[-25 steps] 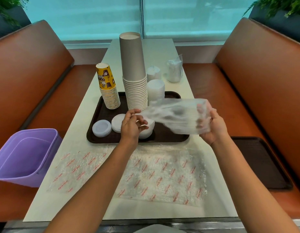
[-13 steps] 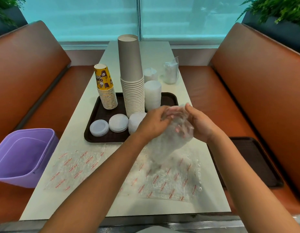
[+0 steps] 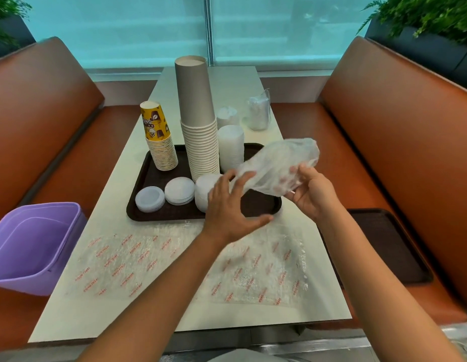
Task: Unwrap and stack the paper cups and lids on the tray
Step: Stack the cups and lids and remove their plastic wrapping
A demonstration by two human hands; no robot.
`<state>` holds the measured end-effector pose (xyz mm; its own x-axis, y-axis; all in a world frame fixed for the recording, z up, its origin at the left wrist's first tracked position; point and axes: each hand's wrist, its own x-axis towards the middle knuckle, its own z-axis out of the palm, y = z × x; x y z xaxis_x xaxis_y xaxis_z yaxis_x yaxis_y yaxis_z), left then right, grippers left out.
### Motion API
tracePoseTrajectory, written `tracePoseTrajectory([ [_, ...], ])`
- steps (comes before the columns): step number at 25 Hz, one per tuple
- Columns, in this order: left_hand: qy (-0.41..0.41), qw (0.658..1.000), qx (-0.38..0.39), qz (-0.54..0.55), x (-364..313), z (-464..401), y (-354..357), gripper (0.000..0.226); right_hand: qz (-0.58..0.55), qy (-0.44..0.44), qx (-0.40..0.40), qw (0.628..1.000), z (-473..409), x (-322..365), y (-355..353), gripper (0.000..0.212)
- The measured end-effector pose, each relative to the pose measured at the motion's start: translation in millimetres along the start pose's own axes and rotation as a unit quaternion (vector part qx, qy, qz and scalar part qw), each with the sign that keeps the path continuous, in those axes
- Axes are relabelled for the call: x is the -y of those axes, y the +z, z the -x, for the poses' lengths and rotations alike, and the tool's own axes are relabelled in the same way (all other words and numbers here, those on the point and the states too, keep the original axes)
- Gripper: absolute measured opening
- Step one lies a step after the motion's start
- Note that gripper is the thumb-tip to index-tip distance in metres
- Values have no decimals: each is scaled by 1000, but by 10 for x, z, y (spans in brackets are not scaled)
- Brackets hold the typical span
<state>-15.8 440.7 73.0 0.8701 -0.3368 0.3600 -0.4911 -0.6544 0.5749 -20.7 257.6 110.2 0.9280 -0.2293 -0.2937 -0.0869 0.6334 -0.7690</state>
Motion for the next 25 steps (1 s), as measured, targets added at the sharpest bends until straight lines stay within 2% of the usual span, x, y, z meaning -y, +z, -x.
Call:
tracePoseTrajectory([
  [1, -17, 999, 43, 12, 14, 67, 84, 75, -29, 20, -8, 999, 3, -1, -1, 16],
  [2, -33, 997, 37, 67, 72, 94, 149, 63, -37, 37, -16, 999, 25, 1, 4, 16],
  [4, -86, 979, -40, 183, 178, 87, 123, 26, 13, 46, -48, 998, 55, 26, -39, 15],
  [5, -114, 971, -76, 196, 215, 67, 57, 16, 64, 35, -74, 995, 50, 37, -94, 15],
  [7, -158, 955, -109, 226, 258, 5, -99, 9, 133, 11, -116, 984, 46, 75, -204, 20],
  [8, -179, 942, -110, 260, 254, -12, -166, 8, 108, 9, -108, 988, 65, 71, -237, 20],
  [9, -201, 925, -112, 304, 228, -25, -220, 9, 62, 19, -77, 995, 83, 53, -243, 27],
  [10, -223, 905, -115, 342, 208, -49, -257, 11, 26, 29, -26, 999, 125, 49, -218, 42],
  [11, -237, 893, -118, 364, 201, -72, -286, 13, 31, 39, 31, 998, 167, 40, -181, 57],
  [12, -249, 887, -118, 371, 203, -89, -306, 15, 104, 47, 93, 989, 200, 7, -162, 67],
  [13, -256, 881, -117, 380, 193, -98, -330, 16, 219, 48, 156, 962, 239, -50, -163, 67],
  [14, -262, 876, -114, 389, 175, -107, -366, 17, 341, 34, 205, 917, 257, -102, -175, 59],
  [15, -266, 876, -109, 388, 165, -111, -405, 17, 426, -4, 225, 876, 250, -147, -184, 45],
  [16, -273, 879, -102, 377, 158, -111, -451, 18, 461, -49, 192, 865, 227, -177, -186, 25],
  [17, -281, 884, -91, 363, 173, -110, -490, 21, 441, -82, 147, 882, 206, -182, -188, 5],
  [19, -311, 885, -63, 342, 193, -107, -567, 32, 304, -105, 44, 946, 151, -149, -197, 23],
  [20, -333, 880, -43, 336, 183, -106, -600, 38, 227, -95, 21, 969, 149, -134, -194, 27],
  [21, -350, 877, -25, 327, 185, -109, -604, 42, 197, -84, 8, 977, 157, -118, -192, 27],
  [23, -379, 872, 2, 310, 173, -114, -560, 46, 208, -49, 58, 975, 224, -113, -163, 23],
  [25, -397, 855, 23, 333, 189, -109, -504, 50, 228, -1, 125, 966, 300, -132, -129, 32],
])
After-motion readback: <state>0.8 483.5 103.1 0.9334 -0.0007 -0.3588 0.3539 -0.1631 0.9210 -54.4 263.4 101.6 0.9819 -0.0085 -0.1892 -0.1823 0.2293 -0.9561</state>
